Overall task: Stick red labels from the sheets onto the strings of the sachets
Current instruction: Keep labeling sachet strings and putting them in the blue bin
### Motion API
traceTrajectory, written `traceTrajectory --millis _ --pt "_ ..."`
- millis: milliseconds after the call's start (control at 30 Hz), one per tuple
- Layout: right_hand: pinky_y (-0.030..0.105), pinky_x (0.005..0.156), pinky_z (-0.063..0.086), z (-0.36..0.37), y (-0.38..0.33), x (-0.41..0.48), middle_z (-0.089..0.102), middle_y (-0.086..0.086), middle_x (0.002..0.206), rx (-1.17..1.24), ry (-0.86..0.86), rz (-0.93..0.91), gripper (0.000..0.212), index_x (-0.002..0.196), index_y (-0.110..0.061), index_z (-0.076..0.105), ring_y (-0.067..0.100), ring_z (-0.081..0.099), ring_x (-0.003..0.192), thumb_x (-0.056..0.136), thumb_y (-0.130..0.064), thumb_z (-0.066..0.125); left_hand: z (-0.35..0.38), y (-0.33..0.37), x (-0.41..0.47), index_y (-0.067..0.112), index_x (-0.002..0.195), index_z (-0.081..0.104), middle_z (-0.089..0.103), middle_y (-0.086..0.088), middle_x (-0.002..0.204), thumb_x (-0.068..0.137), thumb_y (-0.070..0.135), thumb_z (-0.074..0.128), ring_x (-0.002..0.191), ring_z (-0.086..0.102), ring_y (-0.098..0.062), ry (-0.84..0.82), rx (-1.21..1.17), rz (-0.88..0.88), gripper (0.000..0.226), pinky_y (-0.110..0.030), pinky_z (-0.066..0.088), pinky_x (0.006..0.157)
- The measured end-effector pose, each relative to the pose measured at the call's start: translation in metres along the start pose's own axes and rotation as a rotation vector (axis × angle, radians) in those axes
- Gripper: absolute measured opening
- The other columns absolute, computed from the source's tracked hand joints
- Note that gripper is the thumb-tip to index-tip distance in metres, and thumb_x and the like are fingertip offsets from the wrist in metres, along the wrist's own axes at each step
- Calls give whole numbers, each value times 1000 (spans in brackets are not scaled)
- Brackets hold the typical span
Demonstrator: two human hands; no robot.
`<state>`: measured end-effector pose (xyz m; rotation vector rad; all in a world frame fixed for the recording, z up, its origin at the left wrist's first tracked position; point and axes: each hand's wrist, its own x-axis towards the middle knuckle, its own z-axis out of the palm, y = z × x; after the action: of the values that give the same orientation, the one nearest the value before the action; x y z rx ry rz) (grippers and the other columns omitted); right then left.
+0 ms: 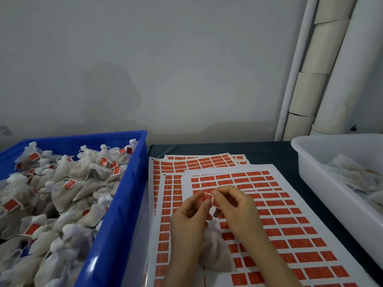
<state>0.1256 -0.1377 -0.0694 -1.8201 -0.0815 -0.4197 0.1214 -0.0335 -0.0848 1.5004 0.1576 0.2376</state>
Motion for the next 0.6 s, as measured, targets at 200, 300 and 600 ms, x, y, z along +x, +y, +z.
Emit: traceTrajectory --millis 200,300,600 --pt "7 56 48 2 1 0 63 -19 79 -18 0 11 7 81 -36 56 -6 62 72 86 -32 58 -1 0 3 30 90 58 69 16 70 78 31 72 65 65 1 121 -25 24 18 -10 48 46" --pt "5 59 47 3 2 -1 63 -20 78 -42 19 11 8 79 -35 56 -8 61 74 86 -32 58 0 -4 3 25 84 60 67 19 73 79 30 71 70 64 1 112 38 109 13 -9 49 49" --pt "4 54 45 4 -1 -1 63 -22 80 35 67 20 6 80 -35 57 -12 60 77 85 -32 59 2 3 -8 44 81 65 63 41 80 75 25 68 87 58 18 58 91 235 20 2 43 58"
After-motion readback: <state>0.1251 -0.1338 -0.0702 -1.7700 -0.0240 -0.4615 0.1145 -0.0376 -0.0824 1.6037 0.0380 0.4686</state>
